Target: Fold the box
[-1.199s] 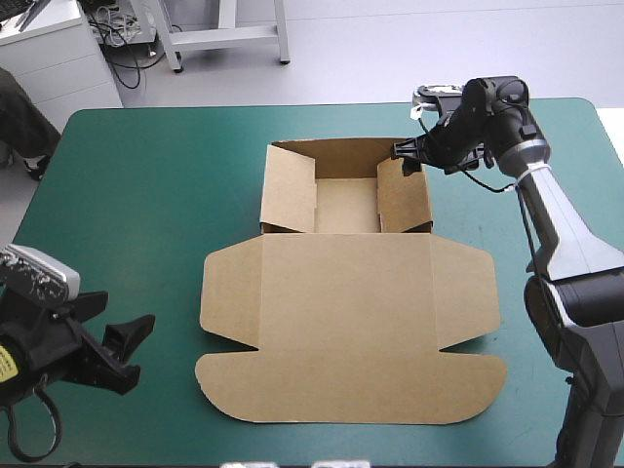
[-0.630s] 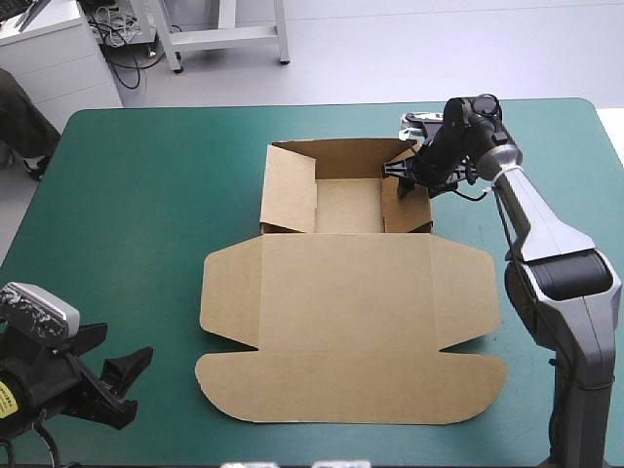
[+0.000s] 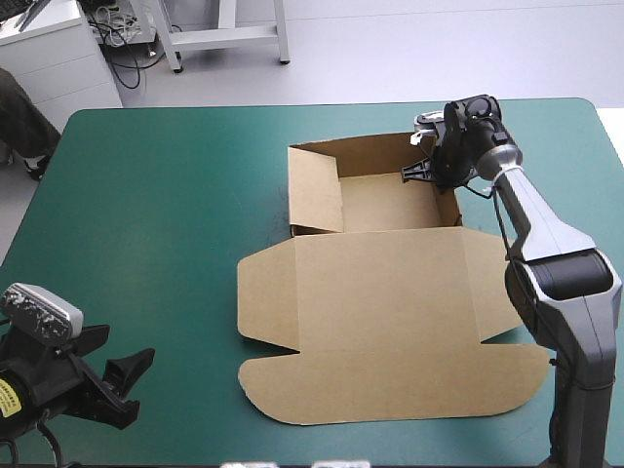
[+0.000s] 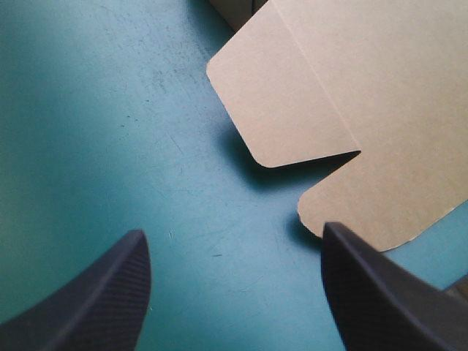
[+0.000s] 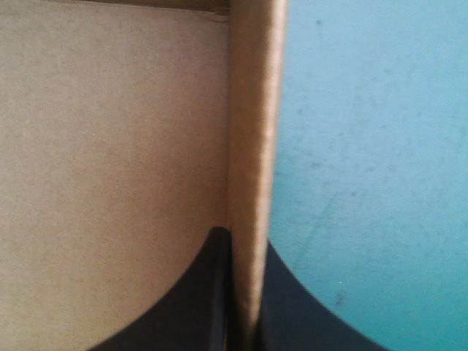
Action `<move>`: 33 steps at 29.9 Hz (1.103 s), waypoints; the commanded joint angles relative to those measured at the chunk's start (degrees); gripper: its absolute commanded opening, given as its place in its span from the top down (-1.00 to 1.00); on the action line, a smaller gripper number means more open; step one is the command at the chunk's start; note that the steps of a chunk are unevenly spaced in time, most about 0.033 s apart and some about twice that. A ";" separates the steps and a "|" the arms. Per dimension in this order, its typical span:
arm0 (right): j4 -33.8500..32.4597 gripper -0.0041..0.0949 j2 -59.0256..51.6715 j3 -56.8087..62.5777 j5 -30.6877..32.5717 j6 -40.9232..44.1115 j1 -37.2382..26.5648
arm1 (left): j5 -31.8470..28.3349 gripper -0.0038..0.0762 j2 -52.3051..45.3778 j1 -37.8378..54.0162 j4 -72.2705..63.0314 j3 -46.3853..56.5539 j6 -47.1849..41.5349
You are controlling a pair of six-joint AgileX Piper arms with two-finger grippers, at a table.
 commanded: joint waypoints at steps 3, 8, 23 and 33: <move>-5.00 0.93 -5.58 -1.46 0.62 -1.78 -5.14 | -3.51 -0.27 0.54 -0.35 -1.00 -1.22 0.12; -4.47 0.93 -5.58 -1.46 0.62 -3.54 -12.55 | -2.63 -0.27 0.54 -0.35 -1.11 -1.22 0.12; 4.15 0.93 -5.91 -1.38 0.62 -6.58 -35.56 | -2.50 -0.27 0.54 -0.25 -1.11 -1.22 0.37; 8.13 0.90 -5.91 -1.35 -0.33 -9.72 -36.92 | -3.15 -0.27 0.54 -0.25 -0.32 -1.22 0.17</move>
